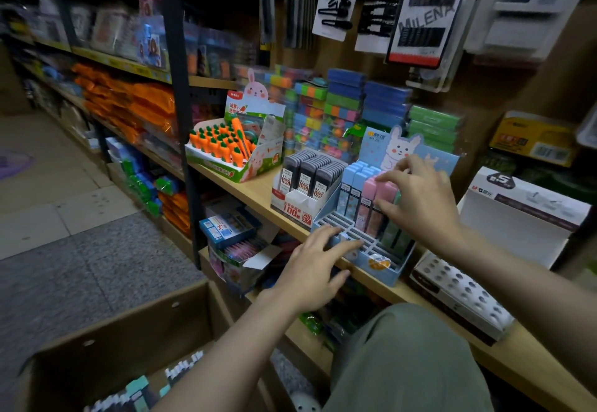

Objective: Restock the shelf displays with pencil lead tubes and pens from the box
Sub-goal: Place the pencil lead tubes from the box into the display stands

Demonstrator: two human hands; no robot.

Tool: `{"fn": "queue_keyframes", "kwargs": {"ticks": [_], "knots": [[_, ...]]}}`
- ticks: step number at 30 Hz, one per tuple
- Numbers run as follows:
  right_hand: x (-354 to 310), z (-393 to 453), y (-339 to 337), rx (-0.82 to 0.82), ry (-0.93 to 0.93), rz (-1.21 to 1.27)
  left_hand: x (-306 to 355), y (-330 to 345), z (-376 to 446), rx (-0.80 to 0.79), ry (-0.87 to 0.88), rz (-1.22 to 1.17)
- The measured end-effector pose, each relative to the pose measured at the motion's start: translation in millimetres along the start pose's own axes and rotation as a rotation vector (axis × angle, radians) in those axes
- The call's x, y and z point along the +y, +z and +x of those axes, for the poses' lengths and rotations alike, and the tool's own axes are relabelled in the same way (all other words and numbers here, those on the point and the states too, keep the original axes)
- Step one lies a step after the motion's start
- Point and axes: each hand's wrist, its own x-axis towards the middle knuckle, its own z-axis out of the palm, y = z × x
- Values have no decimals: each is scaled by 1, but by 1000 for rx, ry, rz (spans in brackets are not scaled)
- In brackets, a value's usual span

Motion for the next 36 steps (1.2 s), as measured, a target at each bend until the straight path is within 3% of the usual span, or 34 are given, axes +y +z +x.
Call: {"fn": "queue_keyframes", "kwargs": {"ticks": [4, 6, 9, 12, 17, 19, 21, 23, 25, 28, 30, 36], "knots": [[-4, -6, 0, -6, -1, 6, 7, -5, -5, -5, -21, -86], [-9, -11, -3, 32, -12, 66, 9, -5, -18, 92, -7, -183], [-37, -28, -1, 120, -129, 377, -2, -2, -58, 325, -40, -235], [-93, -58, 19, -43, -250, 659, -39, 13, -122, 367, -212, -179], [-200, -108, 85, -513, -433, 715, -101, 41, -236, 86, -677, -255], [-229, -129, 113, -719, -431, 655, -115, 49, -269, -69, -868, -370], [-242, -146, 142, -826, -414, 539, -128, 59, -295, -273, -948, -369], [-243, -153, 165, -764, -380, 378, -136, 66, -315, -468, -983, -333], [-239, -152, 186, -697, -218, 323, -138, 70, -329, -580, -1029, -351], [-234, -151, 216, -859, 107, 451, -132, 75, -341, -684, -1065, -539], [-233, -156, 234, -923, 141, 503, -126, 78, -342, -787, -1024, -652], [-236, -166, 254, -795, 167, 483, -120, 90, -343, -1011, -930, -759]]}}
